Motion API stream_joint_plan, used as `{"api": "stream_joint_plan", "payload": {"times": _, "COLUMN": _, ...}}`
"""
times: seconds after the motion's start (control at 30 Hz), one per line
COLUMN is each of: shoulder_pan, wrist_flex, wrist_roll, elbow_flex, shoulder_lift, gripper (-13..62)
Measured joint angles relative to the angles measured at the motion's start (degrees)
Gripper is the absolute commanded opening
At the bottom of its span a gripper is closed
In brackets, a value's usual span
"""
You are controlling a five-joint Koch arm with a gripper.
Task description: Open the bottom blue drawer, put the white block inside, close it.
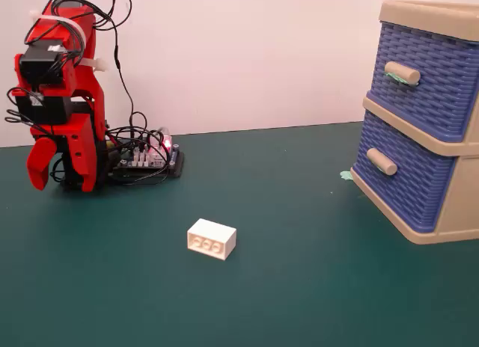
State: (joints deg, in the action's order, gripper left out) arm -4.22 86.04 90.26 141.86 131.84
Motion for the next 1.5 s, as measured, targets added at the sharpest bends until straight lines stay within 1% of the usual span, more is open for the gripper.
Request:
{"api": "stream_joint_plan", "payload": {"times": 0.4, "shoulder_pan": 0.44, "wrist_flex": 0.00, "wrist_roll": -0.09, "elbow_flex": -0.35, "shoulder_lift": 0.00, "gripper": 34.0}}
{"api": "stream_joint_plan", "payload": {"times": 0.5, "shoulder_pan": 0.26, "wrist_flex": 7.73, "wrist_roll": 0.09, "elbow_flex": -9.32, "shoulder_lift": 0.00, "gripper": 33.9}}
{"api": "stream_joint_plan", "payload": {"times": 0.53, "shoulder_pan": 0.26, "wrist_flex": 9.40, "wrist_roll": 0.09, "elbow_flex": -16.08, "shoulder_lift": 0.00, "gripper": 33.9}}
{"api": "stream_joint_plan", "payload": {"times": 0.63, "shoulder_pan": 0.00, "wrist_flex": 11.51, "wrist_roll": 0.62, "elbow_flex": -29.62, "shoulder_lift": 0.00, "gripper": 33.8}}
{"api": "stream_joint_plan", "payload": {"times": 0.67, "shoulder_pan": -0.79, "wrist_flex": 11.60, "wrist_roll": 1.14, "elbow_flex": -32.08, "shoulder_lift": 0.00, "gripper": 33.8}}
{"api": "stream_joint_plan", "payload": {"times": 0.7, "shoulder_pan": -3.25, "wrist_flex": 12.39, "wrist_roll": 2.20, "elbow_flex": -34.10, "shoulder_lift": -0.09, "gripper": 33.8}}
{"api": "stream_joint_plan", "payload": {"times": 0.8, "shoulder_pan": -16.61, "wrist_flex": 11.60, "wrist_roll": 14.41, "elbow_flex": -37.88, "shoulder_lift": -1.23, "gripper": 33.8}}
{"api": "stream_joint_plan", "payload": {"times": 0.83, "shoulder_pan": -25.58, "wrist_flex": 8.70, "wrist_roll": 23.64, "elbow_flex": -38.14, "shoulder_lift": -2.29, "gripper": 33.9}}
{"api": "stream_joint_plan", "payload": {"times": 0.87, "shoulder_pan": -31.46, "wrist_flex": 6.68, "wrist_roll": 29.88, "elbow_flex": -38.32, "shoulder_lift": -3.16, "gripper": 33.9}}
{"api": "stream_joint_plan", "payload": {"times": 0.9, "shoulder_pan": -41.04, "wrist_flex": 0.70, "wrist_roll": 40.25, "elbow_flex": -38.32, "shoulder_lift": -4.75, "gripper": 33.9}}
{"api": "stream_joint_plan", "payload": {"times": 0.97, "shoulder_pan": -52.38, "wrist_flex": -8.70, "wrist_roll": 54.76, "elbow_flex": -37.62, "shoulder_lift": -7.38, "gripper": 34.0}}
{"api": "stream_joint_plan", "payload": {"times": 1.0, "shoulder_pan": -60.47, "wrist_flex": -17.93, "wrist_roll": 64.60, "elbow_flex": -34.72, "shoulder_lift": -10.28, "gripper": 34.0}}
{"api": "stream_joint_plan", "payload": {"times": 1.07, "shoulder_pan": -66.36, "wrist_flex": -29.79, "wrist_roll": 74.88, "elbow_flex": -31.29, "shoulder_lift": -14.33, "gripper": 33.9}}
{"api": "stream_joint_plan", "payload": {"times": 1.1, "shoulder_pan": -68.64, "wrist_flex": -39.81, "wrist_roll": 80.07, "elbow_flex": -28.92, "shoulder_lift": -18.02, "gripper": 33.9}}
{"api": "stream_joint_plan", "payload": {"times": 1.17, "shoulder_pan": -70.05, "wrist_flex": -53.79, "wrist_roll": 84.11, "elbow_flex": -26.63, "shoulder_lift": -22.59, "gripper": 33.8}}
{"api": "stream_joint_plan", "payload": {"times": 1.2, "shoulder_pan": -71.54, "wrist_flex": -65.57, "wrist_roll": 85.17, "elbow_flex": -23.64, "shoulder_lift": -26.81, "gripper": 33.8}}
{"api": "stream_joint_plan", "payload": {"times": 1.23, "shoulder_pan": -72.51, "wrist_flex": -72.16, "wrist_roll": 85.17, "elbow_flex": -22.68, "shoulder_lift": -29.44, "gripper": 33.8}}
{"api": "stream_joint_plan", "payload": {"times": 1.33, "shoulder_pan": -75.41, "wrist_flex": -101.16, "wrist_roll": 85.17, "elbow_flex": -21.53, "shoulder_lift": -42.71, "gripper": 33.8}}
{"api": "stream_joint_plan", "payload": {"times": 1.4, "shoulder_pan": -75.94, "wrist_flex": -114.96, "wrist_roll": 85.17, "elbow_flex": -21.62, "shoulder_lift": -50.10, "gripper": 33.8}}
{"api": "stream_joint_plan", "payload": {"times": 1.43, "shoulder_pan": -76.20, "wrist_flex": -124.19, "wrist_roll": 85.17, "elbow_flex": -21.62, "shoulder_lift": -55.63, "gripper": 33.8}}
{"api": "stream_joint_plan", "payload": {"times": 1.5, "shoulder_pan": -77.08, "wrist_flex": -133.24, "wrist_roll": 85.17, "elbow_flex": -24.08, "shoulder_lift": -62.75, "gripper": 33.7}}
